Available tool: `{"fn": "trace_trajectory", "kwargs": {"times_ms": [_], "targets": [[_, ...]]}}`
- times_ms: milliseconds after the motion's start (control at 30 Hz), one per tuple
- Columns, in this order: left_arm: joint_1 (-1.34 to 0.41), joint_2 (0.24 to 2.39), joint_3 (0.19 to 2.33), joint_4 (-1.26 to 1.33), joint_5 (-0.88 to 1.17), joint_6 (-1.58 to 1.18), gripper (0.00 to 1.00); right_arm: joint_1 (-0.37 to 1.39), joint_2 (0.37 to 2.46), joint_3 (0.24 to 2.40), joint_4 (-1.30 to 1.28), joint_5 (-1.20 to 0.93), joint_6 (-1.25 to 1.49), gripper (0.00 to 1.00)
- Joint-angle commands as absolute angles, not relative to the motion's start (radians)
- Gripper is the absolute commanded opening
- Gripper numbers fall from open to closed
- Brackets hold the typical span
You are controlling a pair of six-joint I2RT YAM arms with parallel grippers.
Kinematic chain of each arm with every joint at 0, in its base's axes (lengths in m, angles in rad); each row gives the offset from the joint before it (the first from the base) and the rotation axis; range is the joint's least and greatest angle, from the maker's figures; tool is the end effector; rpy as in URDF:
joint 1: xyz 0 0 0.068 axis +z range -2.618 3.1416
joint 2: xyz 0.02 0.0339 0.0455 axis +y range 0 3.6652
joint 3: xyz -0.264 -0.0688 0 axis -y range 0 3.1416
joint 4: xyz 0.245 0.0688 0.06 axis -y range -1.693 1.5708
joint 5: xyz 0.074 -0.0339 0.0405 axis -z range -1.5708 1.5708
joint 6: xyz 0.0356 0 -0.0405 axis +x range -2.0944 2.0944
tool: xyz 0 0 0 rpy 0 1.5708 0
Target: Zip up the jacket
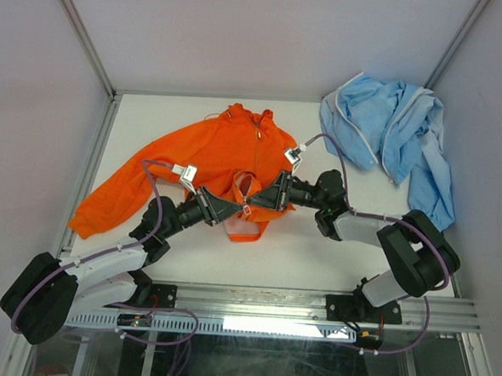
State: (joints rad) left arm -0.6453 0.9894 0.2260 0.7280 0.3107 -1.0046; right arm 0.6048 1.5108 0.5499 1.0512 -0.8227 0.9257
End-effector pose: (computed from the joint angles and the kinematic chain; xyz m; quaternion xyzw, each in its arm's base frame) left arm 0.1543 -0.1298 0.2043 -0.0213 0.7186 -0.5795 0.3838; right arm 0.2250 0.1872 0.2194 -0.1927 0.6574 0.6633 0.3012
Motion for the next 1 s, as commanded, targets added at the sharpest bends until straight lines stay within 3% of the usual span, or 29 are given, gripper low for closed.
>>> {"fn": "trace_trajectory", "kwargs": {"times_ms": [0, 167, 233, 267, 367, 500, 667, 967], "targets": [[-0.651, 0.981, 0.222, 0.794, 0.427, -1.021, 0.00, 0.582, 1.510, 0.624, 1.080, -0.772, 0.894, 0.00], [-0.632, 0.960, 0.236, 0.693, 0.446, -1.028, 0.00, 0.571, 1.463, 0.684, 0.804, -0.764, 0.837, 0.00], [-0.619, 0.966, 0.245, 0.678, 0.464, -1.044, 0.00, 0.569, 1.415, 0.702, 0.669, -0.740, 0.620, 0.27], [-0.617, 0.971, 0.253, 0.668, 0.474, -1.047, 0.00, 0.568, 1.385, 0.712, 0.584, -0.726, 0.546, 0.35], [-0.616, 0.984, 0.277, 0.625, 0.491, -1.042, 0.00, 0.570, 1.276, 0.753, 0.327, -0.641, 0.357, 0.50], [-0.616, 0.982, 0.282, 0.617, 0.500, -1.047, 0.00, 0.595, 1.114, 0.775, 0.113, -0.538, 0.123, 0.60], [-0.615, 0.976, 0.287, 0.608, 0.512, -1.047, 0.00, 0.798, 0.990, 0.744, 0.001, -0.325, -0.150, 0.56], [-0.615, 0.993, 0.300, 0.597, 0.542, -1.036, 0.00, 1.152, 0.942, 0.562, 0.193, 0.177, -0.529, 0.55]]}}
